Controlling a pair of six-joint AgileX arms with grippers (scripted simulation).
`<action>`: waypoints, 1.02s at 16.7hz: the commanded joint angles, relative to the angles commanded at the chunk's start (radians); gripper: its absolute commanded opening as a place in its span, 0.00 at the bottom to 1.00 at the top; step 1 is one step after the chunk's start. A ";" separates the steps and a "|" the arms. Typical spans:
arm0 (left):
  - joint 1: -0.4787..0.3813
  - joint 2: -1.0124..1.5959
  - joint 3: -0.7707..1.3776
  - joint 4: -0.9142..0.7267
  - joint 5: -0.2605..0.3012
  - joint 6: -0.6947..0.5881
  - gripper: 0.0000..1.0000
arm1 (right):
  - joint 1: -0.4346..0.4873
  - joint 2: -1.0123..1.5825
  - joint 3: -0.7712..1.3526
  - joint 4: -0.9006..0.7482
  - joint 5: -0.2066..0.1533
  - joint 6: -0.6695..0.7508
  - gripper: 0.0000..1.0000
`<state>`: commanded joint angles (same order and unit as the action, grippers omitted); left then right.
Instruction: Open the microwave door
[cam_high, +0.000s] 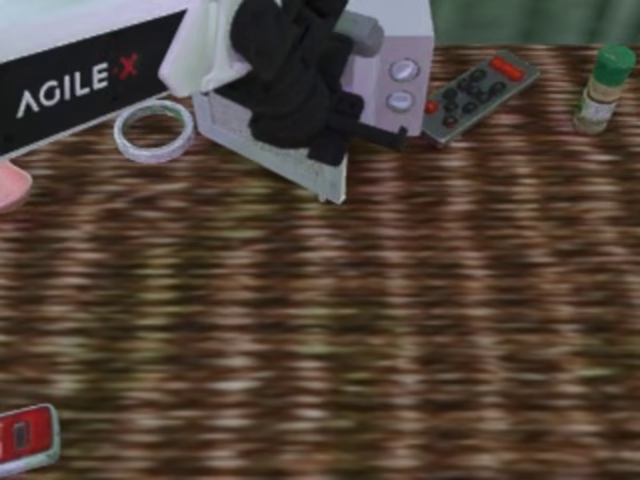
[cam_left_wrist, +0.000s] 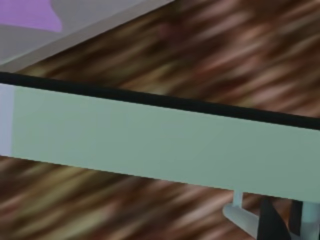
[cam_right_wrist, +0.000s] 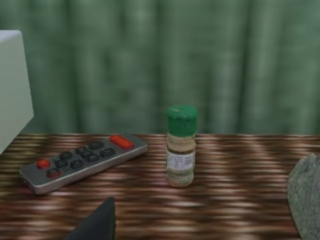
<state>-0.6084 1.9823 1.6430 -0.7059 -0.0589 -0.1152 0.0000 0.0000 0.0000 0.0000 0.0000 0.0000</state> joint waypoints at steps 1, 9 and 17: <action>0.001 -0.002 -0.002 0.001 0.001 0.003 0.00 | 0.000 0.000 0.000 0.000 0.000 0.000 1.00; 0.041 -0.076 -0.103 0.032 0.065 0.129 0.00 | 0.000 0.000 0.000 0.000 0.000 0.000 1.00; 0.041 -0.076 -0.103 0.032 0.065 0.129 0.00 | 0.000 0.000 0.000 0.000 0.000 0.000 1.00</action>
